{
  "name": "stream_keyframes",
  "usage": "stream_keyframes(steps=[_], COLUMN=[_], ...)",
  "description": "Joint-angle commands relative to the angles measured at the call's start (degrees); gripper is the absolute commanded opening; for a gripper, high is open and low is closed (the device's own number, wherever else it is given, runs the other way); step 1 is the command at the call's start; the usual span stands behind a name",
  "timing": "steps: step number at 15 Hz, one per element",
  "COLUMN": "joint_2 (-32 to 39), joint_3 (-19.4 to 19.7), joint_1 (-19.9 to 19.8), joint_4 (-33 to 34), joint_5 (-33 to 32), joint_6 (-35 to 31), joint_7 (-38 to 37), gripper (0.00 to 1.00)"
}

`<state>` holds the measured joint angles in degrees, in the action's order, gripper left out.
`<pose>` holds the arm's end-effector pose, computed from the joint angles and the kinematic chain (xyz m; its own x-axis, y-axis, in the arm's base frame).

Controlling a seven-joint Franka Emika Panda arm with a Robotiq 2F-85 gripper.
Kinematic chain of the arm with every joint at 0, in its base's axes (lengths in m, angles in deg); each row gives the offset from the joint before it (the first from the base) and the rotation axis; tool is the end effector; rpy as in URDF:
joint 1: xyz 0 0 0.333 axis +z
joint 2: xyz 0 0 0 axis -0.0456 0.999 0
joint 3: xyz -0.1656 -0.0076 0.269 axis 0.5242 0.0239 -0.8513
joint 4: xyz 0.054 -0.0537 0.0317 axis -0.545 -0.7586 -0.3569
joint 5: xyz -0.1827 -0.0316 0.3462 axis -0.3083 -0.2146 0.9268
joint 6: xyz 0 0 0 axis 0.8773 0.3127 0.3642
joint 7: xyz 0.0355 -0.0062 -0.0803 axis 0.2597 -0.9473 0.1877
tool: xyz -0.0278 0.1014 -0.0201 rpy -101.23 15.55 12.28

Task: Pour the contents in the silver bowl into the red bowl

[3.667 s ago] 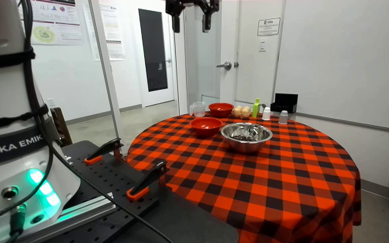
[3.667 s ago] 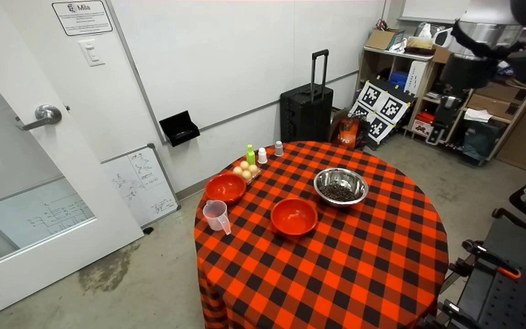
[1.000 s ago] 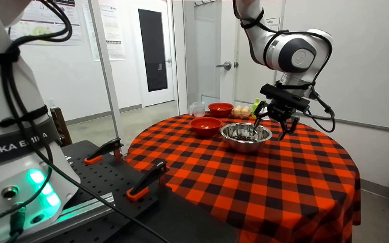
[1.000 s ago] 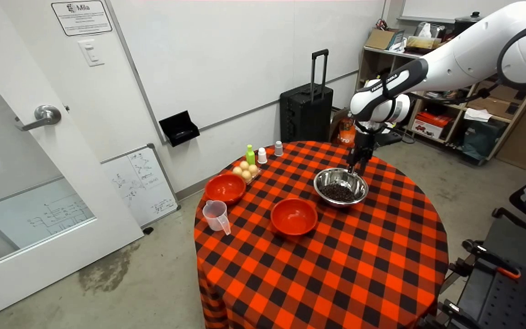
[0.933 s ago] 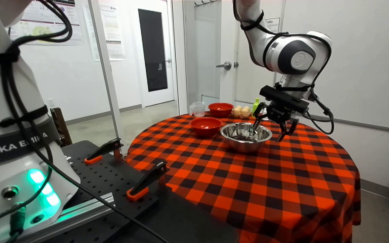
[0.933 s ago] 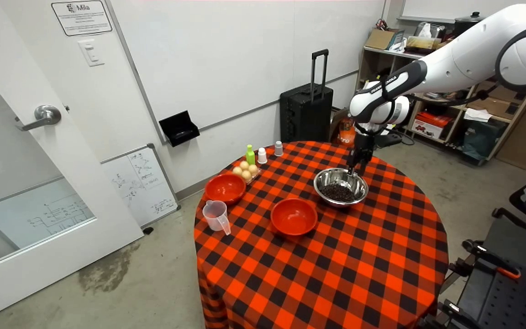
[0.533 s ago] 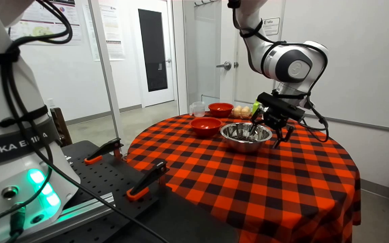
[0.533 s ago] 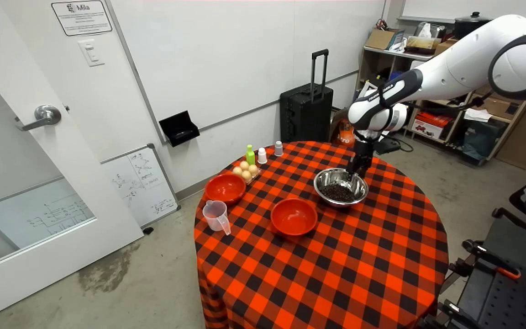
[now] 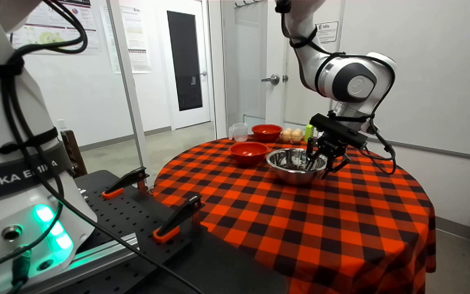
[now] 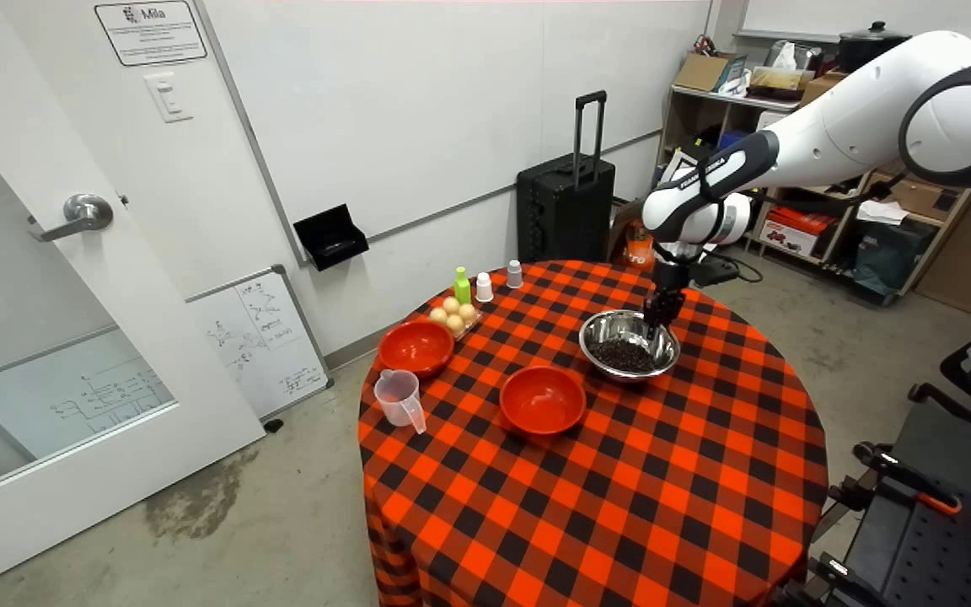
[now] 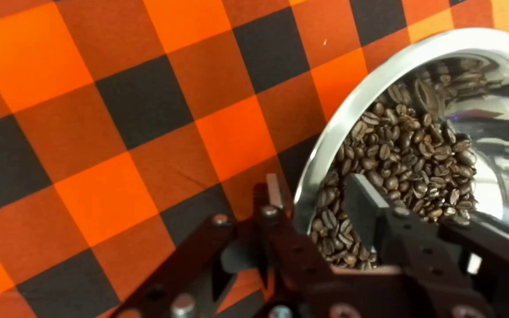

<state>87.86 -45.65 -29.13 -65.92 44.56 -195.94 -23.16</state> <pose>0.6222 -0.2687 0.0775 0.9857 -0.0368 -0.1644 -0.0850 -0.9513 -0.2964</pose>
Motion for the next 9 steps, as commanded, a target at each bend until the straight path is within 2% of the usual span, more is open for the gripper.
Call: stream_keyframes(steps=[1, 3, 9], joint_2=[1.1, 1.1, 0.5], joint_3=[-0.7, -0.7, -0.5], joint_1=[-0.8, -0.8, -0.7], joint_4=[2.3, 2.2, 1.4], joint_5=[0.7, 0.7, 0.5], joint_6=[1.9, 1.9, 1.3], joint_7=[1.5, 1.6, 1.4], gripper=[0.12, 0.01, 0.02])
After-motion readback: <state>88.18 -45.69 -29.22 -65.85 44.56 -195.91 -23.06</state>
